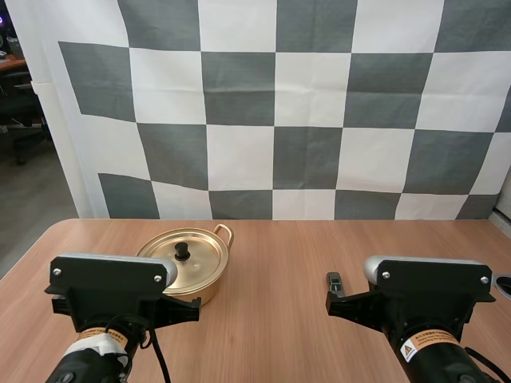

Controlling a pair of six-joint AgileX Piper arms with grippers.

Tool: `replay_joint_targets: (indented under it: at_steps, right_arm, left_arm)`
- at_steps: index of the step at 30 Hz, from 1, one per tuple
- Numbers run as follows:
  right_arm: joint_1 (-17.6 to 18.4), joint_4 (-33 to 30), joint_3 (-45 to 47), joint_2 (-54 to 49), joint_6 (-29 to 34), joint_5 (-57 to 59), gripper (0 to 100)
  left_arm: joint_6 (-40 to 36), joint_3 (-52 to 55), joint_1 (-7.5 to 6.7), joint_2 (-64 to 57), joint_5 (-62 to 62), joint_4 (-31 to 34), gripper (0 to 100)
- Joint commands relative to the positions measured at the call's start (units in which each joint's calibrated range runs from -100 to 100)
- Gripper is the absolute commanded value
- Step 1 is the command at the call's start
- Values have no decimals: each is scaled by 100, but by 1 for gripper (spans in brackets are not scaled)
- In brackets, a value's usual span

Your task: Open the pot, put the car inside, and close it

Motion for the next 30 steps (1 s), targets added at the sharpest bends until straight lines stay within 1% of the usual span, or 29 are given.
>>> replay_joint_targets:
  at_steps: [1, 26, 28, 30]
  right_arm:
    - [-3, -2, 0, 0, 1, -8, 0]
    - [-3, -2, 0, 0, 1, -8, 0]
    - [-3, -2, 0, 0, 1, -8, 0]
    - [-3, -2, 0, 0, 1, -8, 0]
  left_arm:
    - [1, 0, 0, 0, 13, 4, 0]
    - [1, 0, 0, 0, 13, 4, 0]
    - [1, 0, 0, 0, 13, -165, 0]
    - [1, 0, 0, 0, 13, -193, 0]
